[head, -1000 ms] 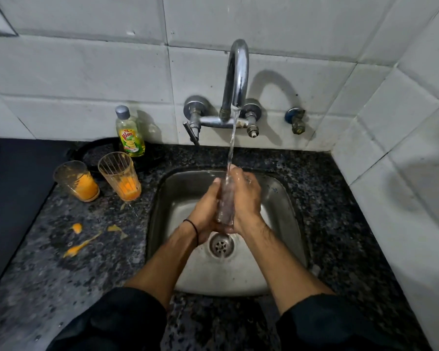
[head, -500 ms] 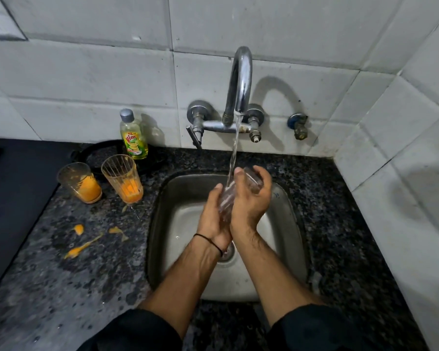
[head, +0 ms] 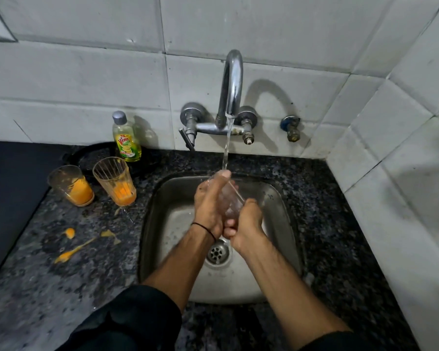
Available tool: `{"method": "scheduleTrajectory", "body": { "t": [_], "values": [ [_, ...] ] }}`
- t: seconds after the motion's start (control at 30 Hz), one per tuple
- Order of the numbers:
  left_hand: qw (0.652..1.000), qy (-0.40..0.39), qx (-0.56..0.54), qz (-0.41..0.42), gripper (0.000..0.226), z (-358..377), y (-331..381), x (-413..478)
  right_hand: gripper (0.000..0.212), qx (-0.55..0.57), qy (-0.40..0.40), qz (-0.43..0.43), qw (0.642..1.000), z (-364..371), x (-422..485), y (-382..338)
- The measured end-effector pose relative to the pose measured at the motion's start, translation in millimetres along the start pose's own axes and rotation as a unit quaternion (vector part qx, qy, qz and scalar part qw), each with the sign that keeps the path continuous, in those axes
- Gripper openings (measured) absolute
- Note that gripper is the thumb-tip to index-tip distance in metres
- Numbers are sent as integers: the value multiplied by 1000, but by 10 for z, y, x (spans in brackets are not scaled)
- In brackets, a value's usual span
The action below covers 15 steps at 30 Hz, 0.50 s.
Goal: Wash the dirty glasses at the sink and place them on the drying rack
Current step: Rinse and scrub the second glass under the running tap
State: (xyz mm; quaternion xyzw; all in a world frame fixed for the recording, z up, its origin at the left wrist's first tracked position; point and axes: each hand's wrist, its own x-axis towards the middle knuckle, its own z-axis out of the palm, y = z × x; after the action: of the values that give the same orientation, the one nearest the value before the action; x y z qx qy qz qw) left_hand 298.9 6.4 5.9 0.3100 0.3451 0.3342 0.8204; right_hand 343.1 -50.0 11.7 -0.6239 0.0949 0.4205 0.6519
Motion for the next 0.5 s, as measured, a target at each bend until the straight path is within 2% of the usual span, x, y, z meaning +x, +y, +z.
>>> {"method": "scheduleTrajectory", "body": {
  "t": [0.07,0.1,0.17,0.2,0.27,0.33,0.37,0.43,0.5],
  "values": [
    [1000,-19,5,-9,18,-2,-68,-65,52,29,-20,41,999,-81,-43,12],
    [999,-30,5,-14,14,-19,-64,-73,51,3,-27,38,999,-111,-60,13],
    [999,-28,44,-4,13,-67,-19,-28,50,-144,-11,-5,990,-148,-65,27],
    [995,-24,95,14,17,-71,0,3,47,-239,8,-55,969,-176,-37,40],
    [974,-26,218,58,29,-50,25,58,36,-375,75,-200,902,-234,57,66],
    [945,-46,307,100,37,-44,59,81,16,-335,97,-367,863,-280,90,19],
    [930,-55,343,118,40,-56,85,91,12,-310,83,-448,835,-298,74,-29],
    [906,-75,391,145,45,-106,139,103,18,-318,36,-565,761,-346,0,-130],
    [884,-107,420,176,50,-146,179,120,33,-412,-43,-608,677,-387,-90,-234]
  ]
}}
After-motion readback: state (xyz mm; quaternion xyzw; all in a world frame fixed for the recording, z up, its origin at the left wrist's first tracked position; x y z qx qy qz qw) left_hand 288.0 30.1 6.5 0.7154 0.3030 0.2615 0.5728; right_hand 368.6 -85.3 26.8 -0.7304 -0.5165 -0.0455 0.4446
